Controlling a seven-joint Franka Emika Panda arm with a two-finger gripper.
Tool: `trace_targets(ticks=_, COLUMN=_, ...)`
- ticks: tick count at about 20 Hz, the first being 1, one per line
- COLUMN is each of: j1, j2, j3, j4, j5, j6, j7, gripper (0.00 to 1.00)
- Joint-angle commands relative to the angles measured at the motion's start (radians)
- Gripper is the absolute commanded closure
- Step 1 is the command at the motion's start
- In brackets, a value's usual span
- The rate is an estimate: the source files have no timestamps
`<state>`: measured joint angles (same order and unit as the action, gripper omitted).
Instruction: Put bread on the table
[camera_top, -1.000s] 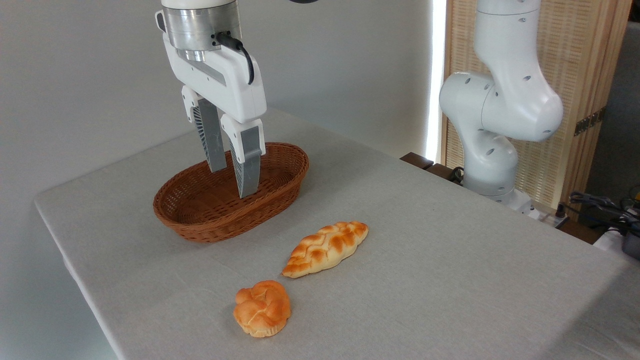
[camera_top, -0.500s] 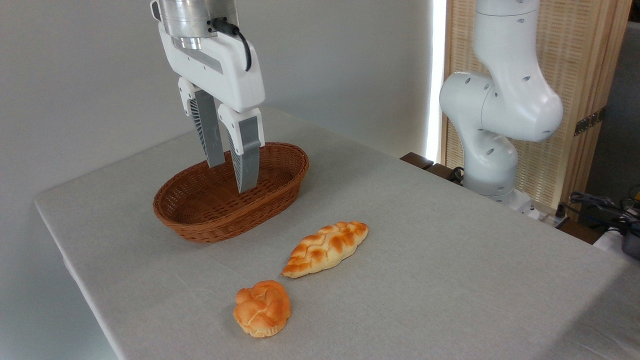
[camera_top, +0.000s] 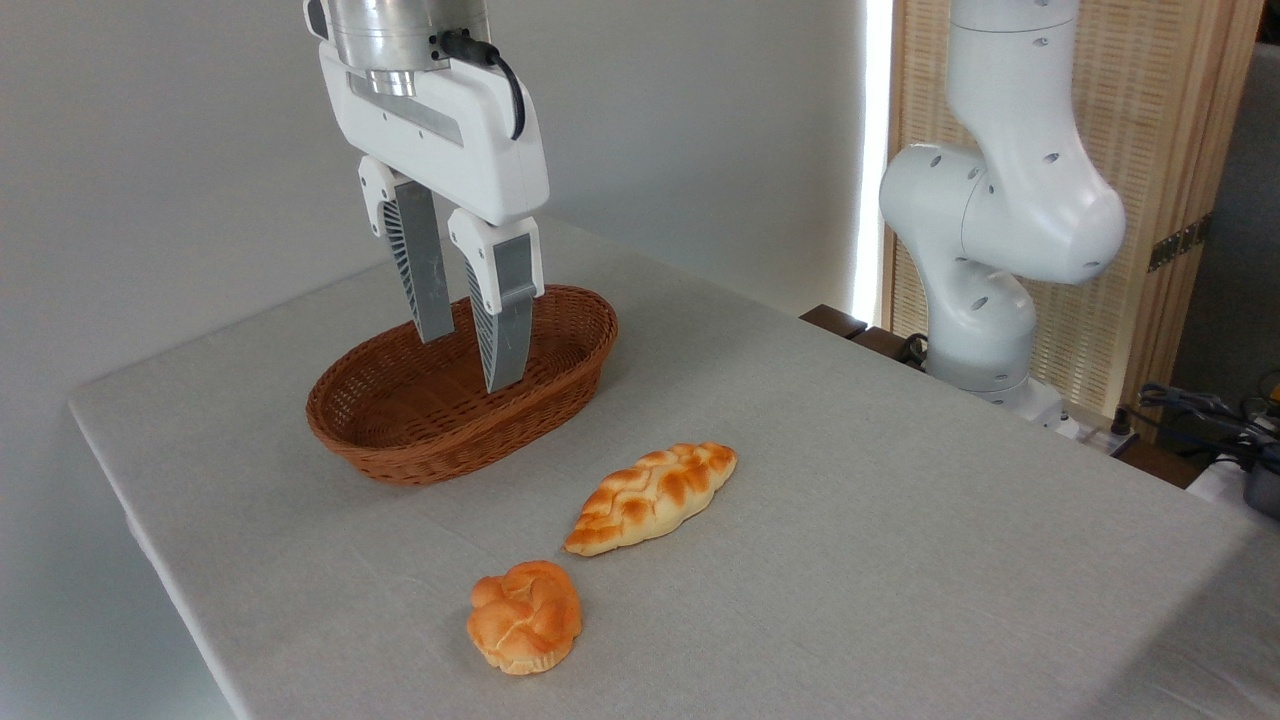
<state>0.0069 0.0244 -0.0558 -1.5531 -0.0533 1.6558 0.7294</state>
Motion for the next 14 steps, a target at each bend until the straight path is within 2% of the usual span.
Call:
trace_targets(ticks=1, j1=-0.021, j2=0.009, j3=0.019, j4=0.022, j5=0.012, j6=-0.030, j7=-0.007, gripper=0.00)
trace_targets(ticks=14, j1=-0.033, j2=0.014, j3=0.053, j4=0.027, j5=0.012, j6=-0.063, j7=-0.004, gripper=0.00)
